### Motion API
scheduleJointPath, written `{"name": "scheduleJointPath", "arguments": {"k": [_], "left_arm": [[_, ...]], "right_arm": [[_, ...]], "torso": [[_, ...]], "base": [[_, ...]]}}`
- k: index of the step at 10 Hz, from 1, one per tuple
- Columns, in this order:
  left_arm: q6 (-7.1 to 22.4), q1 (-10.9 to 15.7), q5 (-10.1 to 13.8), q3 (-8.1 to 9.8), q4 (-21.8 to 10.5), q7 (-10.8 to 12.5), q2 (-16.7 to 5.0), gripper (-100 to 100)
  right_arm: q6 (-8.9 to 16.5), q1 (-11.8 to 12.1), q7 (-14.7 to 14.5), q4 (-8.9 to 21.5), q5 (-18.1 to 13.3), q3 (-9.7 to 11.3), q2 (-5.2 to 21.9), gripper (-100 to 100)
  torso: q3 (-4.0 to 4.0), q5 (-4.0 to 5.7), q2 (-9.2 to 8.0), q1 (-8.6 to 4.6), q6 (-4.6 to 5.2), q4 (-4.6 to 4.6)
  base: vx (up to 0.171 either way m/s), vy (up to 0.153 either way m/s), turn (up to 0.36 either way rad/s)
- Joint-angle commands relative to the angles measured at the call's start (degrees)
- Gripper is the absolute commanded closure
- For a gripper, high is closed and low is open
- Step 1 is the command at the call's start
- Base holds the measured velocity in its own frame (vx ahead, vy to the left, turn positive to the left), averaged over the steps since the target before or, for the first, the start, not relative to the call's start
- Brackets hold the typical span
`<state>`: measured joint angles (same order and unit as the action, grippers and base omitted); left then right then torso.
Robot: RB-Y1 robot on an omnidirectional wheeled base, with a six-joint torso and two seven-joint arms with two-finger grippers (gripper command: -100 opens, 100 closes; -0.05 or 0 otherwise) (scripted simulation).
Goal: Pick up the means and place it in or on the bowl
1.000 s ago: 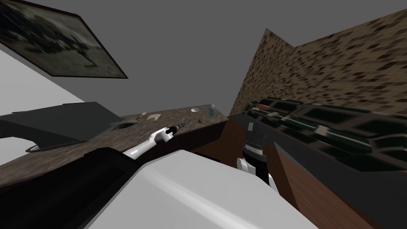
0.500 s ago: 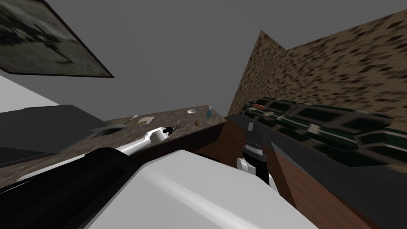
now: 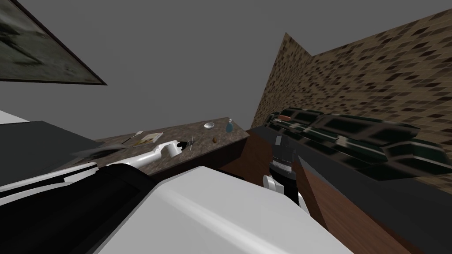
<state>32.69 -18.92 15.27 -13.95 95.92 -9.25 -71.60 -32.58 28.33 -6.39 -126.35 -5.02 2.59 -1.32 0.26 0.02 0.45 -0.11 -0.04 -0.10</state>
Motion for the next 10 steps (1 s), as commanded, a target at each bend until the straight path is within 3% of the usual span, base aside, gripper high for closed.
{"name": "scheduleJointPath", "arguments": {"k": [1,2,3,4,6,7,8,10], "left_arm": [[1.2,0.7,0.5,-1.56,-1.9,-0.2,-0.9,-100],[0.6,0.4,0.4,-0.97,-1.4,-0.1,-0.6,-100],[0.7,0.5,0.5,-1.1,-1.6,-0.2,-0.7,0],[-0.2,0.8,-0.4,-1.22,-3.4,-0.4,0.8,-100],[-0.9,1.0,-1.0,-1.33,-4.8,-0.7,1.9,-100],[-0.6,1.1,-0.7,-1.38,-4.5,-0.6,1.5,-100],[-0.8,1.1,-0.7,-1.41,-4.6,-0.7,1.5,100],[-0.6,1.1,-0.7,-1.4,-4.7,-0.7,1.5,100]], "right_arm": [[0.0,0.0,0.0,0.0,0.0,0.0,0.0,0],[0.0,0.0,0.0,0.0,0.0,0.0,0.0,0],[0.0,0.0,0.0,0.0,0.0,0.0,0.0,0],[0.0,0.0,0.0,0.0,0.0,0.0,0.0,0],[0.0,0.0,0.0,0.0,0.0,0.0,0.0,0],[0.0,0.0,0.0,0.0,0.0,0.0,0.0,0],[0.0,0.0,0.0,0.0,0.0,0.0,0.0,0],[0.0,0.0,0.0,0.0,0.0,0.0,0.0,0]], "torso": [[0.0,0.0,0.0,0.0,0.0,0.0],[0.0,0.0,-0.01,0.02,0.0,0.0],[-0.12,-0.02,-0.23,0.07,-0.01,0.04],[-0.22,-0.02,-0.4,0.1,-0.02,0.08],[-0.22,-0.05,-0.38,0.22,-0.01,0.08],[-0.24,-0.06,-0.43,0.2,-0.02,0.09],[-0.29,-0.03,-0.51,0.13,-0.03,0.11],[-0.3,-0.07,-0.51,0.08,0.07,0.13]], "base": [[0.126,-0.028,-0.056],[0.052,-0.006,-0.008],[0.01,-0.002,0.001],[0.029,0.016,-0.069],[0.029,0.025,-0.051],[0.0,0.0,0.0],[0.0,0.0,0.0],[-0.001,0.0,0.012]]}}
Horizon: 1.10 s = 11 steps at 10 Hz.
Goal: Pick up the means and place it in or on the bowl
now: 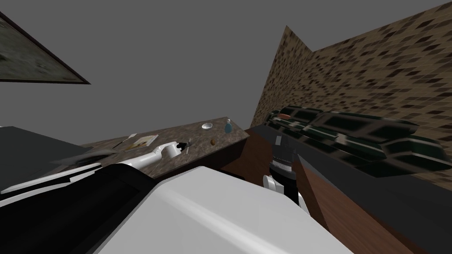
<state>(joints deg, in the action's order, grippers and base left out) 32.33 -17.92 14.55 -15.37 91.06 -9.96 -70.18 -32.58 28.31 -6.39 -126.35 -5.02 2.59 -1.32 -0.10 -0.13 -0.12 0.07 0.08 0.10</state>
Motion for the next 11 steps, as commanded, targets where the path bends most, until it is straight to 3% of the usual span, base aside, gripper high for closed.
{"name": "scheduleJointPath", "arguments": {"k": [1,2,3,4,6,7,8,11], "left_arm": [[0.0,0.0,0.0,0.0,0.0,0.0,0.0,100],[0.0,0.0,0.0,0.0,0.0,0.0,0.0,100],[0.0,0.0,0.0,0.0,0.0,-0.1,0.0,0],[0.3,-0.3,0.5,0.23,1.8,0.3,-1.0,100],[0.3,-0.2,0.8,0.18,1.9,0.2,-1.3,100],[0.5,-0.2,0.8,0.19,2.1,0.3,-1.3,0],[1.5,0.4,1.9,0.49,1.1,0.0,-2.3,100],[4.2,1.8,4.4,1.07,-1.1,-0.7,-4.6,100]], "right_arm": [[0.0,0.0,0.0,0.0,0.0,0.0,0.0,0],[0.0,0.0,0.0,0.0,0.0,0.0,0.0,0],[0.0,0.0,0.0,0.0,0.0,0.0,0.0,0],[0.0,0.0,0.0,0.0,0.0,0.0,0.0,0],[0.0,0.0,0.0,0.0,0.0,0.0,0.0,0],[0.0,0.0,0.0,0.0,0.0,0.0,0.0,0],[0.0,0.0,0.0,0.0,0.0,0.0,0.0,0],[0.0,0.0,0.0,0.0,0.0,0.0,0.0,0]], "torso": [[0.0,0.0,0.0,0.0,0.0,0.0],[-0.01,-0.02,-0.02,0.03,0.01,0.0],[-0.01,-0.02,-0.02,0.04,-0.01,0.0],[-0.01,-0.02,-0.02,0.05,-0.02,0.0],[-0.06,0.0,-0.11,-0.05,-0.05,0.01],[-0.04,0.0,-0.08,-0.02,-0.06,0.0],[-0.02,-0.01,-0.04,0.02,-0.06,-0.01],[-0.16,0.01,-0.29,0.14,0.02,0.06]], "base": [[0.0,0.0,0.0],[0.0,0.0,0.0],[0.0,0.0,0.0],[-0.012,-0.008,0.049],[-0.018,-0.014,0.031],[0.0,0.0,0.0],[-0.062,-0.004,-0.204],[-0.1,0.029,-0.282]]}}
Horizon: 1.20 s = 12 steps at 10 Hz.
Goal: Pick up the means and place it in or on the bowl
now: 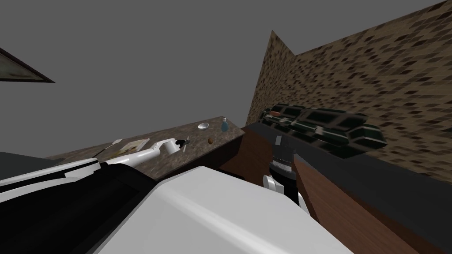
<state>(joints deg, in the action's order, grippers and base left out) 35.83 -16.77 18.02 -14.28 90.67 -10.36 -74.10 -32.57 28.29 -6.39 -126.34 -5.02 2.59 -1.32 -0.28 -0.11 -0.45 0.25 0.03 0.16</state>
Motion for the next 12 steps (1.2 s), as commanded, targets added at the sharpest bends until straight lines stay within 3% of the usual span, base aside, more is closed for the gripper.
{"name": "scheduleJointPath", "arguments": {"k": [1,12], "left_arm": [[1.6,1.1,1.6,0.18,-1.5,-0.6,-1.4,100],[11.4,6.0,11.5,2.79,-10.4,-3.2,-10.9,100]], "right_arm": [[0.0,0.0,0.0,0.0,0.0,0.0,0.0,0],[0.0,0.0,0.0,0.0,0.0,0.0,0.0,0]], "torso": [[0.0,0.0,0.0,0.0,0.0,0.0],[0.14,0.03,0.23,-0.03,-0.06,-0.07]], "base": [[-0.09,0.046,-0.219],[-0.083,0.041,-0.264]]}}
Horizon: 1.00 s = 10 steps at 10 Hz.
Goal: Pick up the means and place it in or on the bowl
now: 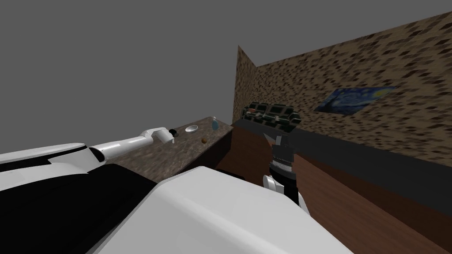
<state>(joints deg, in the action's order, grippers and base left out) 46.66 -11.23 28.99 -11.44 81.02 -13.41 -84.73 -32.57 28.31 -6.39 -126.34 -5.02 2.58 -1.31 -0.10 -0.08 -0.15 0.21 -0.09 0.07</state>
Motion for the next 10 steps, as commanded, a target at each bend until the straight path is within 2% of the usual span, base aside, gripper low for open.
{"name": "scheduleJointPath", "arguments": {"k": [1,4,10], "left_arm": [[1.8,0.6,2.7,0.33,-2.1,-0.1,-1.6,100],[3.1,0.4,6.1,0.78,-4.0,0.6,-3.3,100],[4.1,-1.7,13.2,1.2,-6.7,3.4,-5.2,100]], "right_arm": [[0.0,0.0,0.0,0.0,0.0,0.0,0.0,0],[0.0,0.0,0.0,0.0,0.0,0.0,0.0,0],[0.0,0.0,0.0,0.0,0.0,0.0,0.0,0]], "torso": [[0.0,0.0,0.0,0.0,0.0,0.0],[0.09,-0.04,0.15,0.08,-0.02,-0.05],[0.3,-0.1,0.48,0.15,-0.01,-0.15]], "base": [[-0.045,0.047,-0.362],[-0.021,0.052,-0.263],[0.038,0.054,-0.186]]}}
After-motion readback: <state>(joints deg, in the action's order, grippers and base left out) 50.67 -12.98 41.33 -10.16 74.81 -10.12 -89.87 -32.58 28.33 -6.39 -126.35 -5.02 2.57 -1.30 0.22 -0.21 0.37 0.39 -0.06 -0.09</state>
